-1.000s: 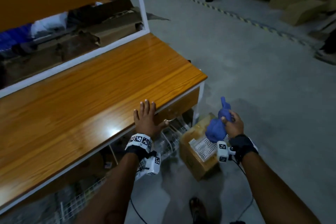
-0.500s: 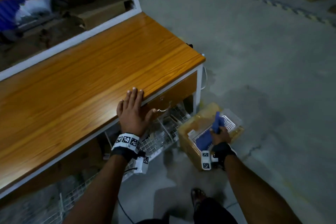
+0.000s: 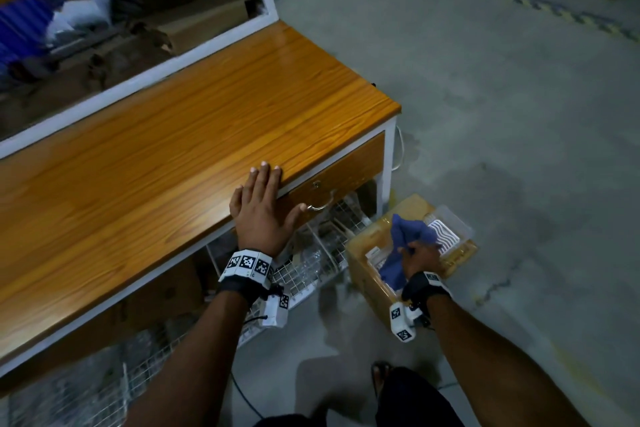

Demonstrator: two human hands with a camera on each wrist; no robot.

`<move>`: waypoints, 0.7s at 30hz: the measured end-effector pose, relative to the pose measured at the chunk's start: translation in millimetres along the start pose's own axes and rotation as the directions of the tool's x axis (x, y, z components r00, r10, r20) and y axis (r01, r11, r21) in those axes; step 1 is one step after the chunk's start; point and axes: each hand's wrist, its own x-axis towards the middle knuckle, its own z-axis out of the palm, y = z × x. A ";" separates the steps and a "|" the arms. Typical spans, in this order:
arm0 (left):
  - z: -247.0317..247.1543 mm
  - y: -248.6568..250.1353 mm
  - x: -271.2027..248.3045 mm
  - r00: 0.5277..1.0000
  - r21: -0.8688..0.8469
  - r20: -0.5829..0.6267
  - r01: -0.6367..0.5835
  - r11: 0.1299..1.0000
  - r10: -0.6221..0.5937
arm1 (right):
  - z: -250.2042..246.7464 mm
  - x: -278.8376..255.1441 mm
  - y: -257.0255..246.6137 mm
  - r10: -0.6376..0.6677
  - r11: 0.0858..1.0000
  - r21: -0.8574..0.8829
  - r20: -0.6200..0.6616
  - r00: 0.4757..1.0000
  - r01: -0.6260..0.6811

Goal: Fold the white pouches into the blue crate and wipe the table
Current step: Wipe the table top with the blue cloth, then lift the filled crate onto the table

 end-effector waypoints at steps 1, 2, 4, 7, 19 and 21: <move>-1.1 0.1 0.1 1.000 -0.003 0.006 -0.002 1.000 0.002 | -1.4 -0.3 -1.5 -0.011 1.000 -0.018 0.023 1.000 0.011; -2.0 0.1 0.0 1.000 -0.007 0.016 -0.004 1.000 0.004 | -4.3 -2.2 -5.3 -0.004 0.998 -0.055 0.054 0.999 0.007; -4.7 -1.4 -0.7 0.999 -0.015 0.040 -0.015 1.000 0.015 | -12.1 -5.8 -12.2 0.029 0.996 -0.092 0.111 0.993 -0.019; -9.7 -7.4 -2.9 0.994 -0.042 0.097 -0.045 0.998 0.049 | -26.0 -11.9 -24.1 0.065 0.996 -0.071 0.136 0.989 -0.055; -40.0 -31.7 -46.5 0.990 -0.471 0.076 0.141 0.871 -0.119 | -34.4 -97.6 -126.1 -0.295 0.953 0.088 0.067 0.953 0.289; -47.4 -39.6 -58.8 0.979 -0.539 0.059 0.194 0.820 -0.193 | -23.0 -117.6 -143.2 -0.343 0.930 0.183 0.116 0.932 0.319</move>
